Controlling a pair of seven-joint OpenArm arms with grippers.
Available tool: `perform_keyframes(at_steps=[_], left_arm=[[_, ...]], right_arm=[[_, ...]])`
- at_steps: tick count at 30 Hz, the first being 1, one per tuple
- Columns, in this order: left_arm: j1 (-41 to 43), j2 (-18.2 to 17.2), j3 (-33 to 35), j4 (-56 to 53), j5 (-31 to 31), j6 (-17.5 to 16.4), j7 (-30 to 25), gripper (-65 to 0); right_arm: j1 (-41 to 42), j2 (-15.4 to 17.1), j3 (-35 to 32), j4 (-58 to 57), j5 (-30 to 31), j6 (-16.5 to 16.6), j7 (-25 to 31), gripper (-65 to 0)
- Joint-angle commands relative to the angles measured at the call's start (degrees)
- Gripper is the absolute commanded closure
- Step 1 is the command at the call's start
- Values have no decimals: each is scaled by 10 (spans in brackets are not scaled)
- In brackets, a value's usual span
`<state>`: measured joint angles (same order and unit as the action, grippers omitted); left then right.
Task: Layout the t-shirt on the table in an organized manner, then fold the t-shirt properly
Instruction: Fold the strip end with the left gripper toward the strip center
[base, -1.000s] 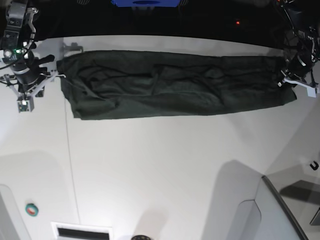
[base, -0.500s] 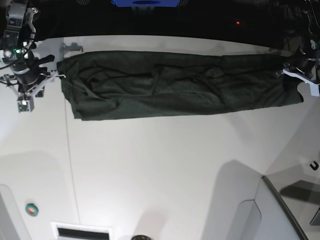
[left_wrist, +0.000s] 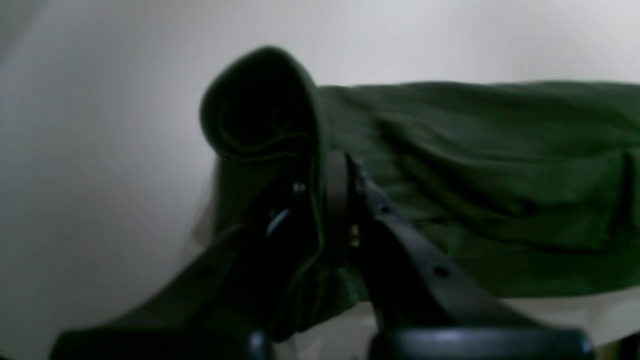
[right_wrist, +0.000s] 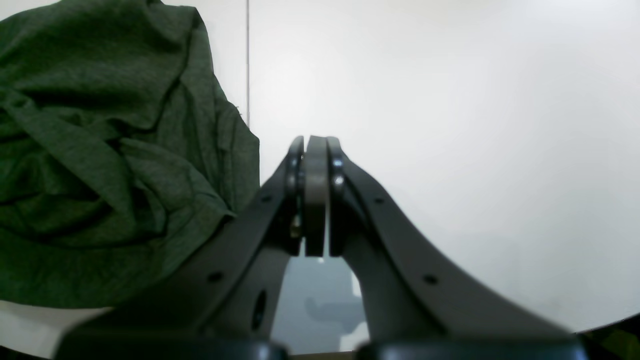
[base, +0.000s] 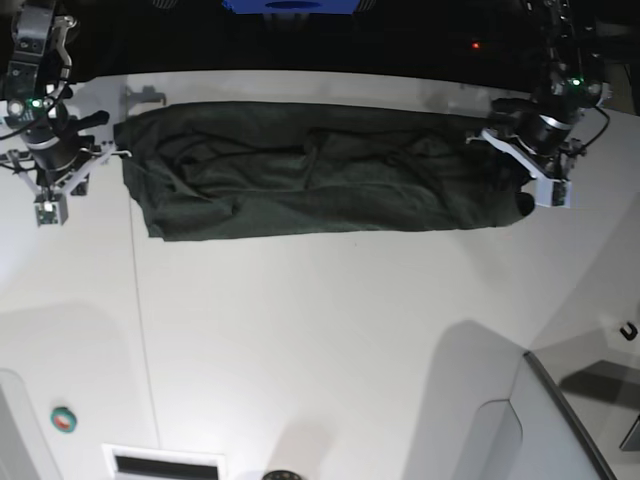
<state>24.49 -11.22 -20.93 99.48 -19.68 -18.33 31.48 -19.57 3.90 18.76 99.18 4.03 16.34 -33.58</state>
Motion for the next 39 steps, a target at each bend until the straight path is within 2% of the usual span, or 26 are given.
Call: perform_keyframes(at_steps=[1, 7, 13, 17, 20, 25, 27, 33, 39], left_arm=[[-3, -2, 5, 12, -6, 3, -15, 0], [-19, 18, 57, 12, -5, 6, -15, 0], [-41, 29, 132, 11, -5, 39, -15, 0], [-59, 30, 205, 11, -8, 83, -15, 0], [-74, 30, 248, 7, -10, 102, -15, 0], [-93, 45, 305, -1, -8, 104, -15, 0], [-100, 58, 319, -10, -6, 104, -15, 0], [-116, 68, 369, -50, -6, 104, -15, 0], [-126, 82, 374, -81, -5, 104, -15, 0]], right_arm=[[3, 6, 3, 12, 1, 3, 11, 0], [2, 6, 3, 12, 1, 3, 11, 0], [3, 6, 3, 12, 1, 3, 11, 0], [2, 7, 3, 12, 1, 3, 11, 0], [2, 7, 3, 12, 1, 3, 11, 0], [2, 7, 4, 12, 1, 3, 11, 0], [4, 6, 26, 11, 1, 3, 11, 0], [5, 1, 62, 9, 1, 3, 11, 0], [5, 1, 77, 9, 1, 3, 11, 0]])
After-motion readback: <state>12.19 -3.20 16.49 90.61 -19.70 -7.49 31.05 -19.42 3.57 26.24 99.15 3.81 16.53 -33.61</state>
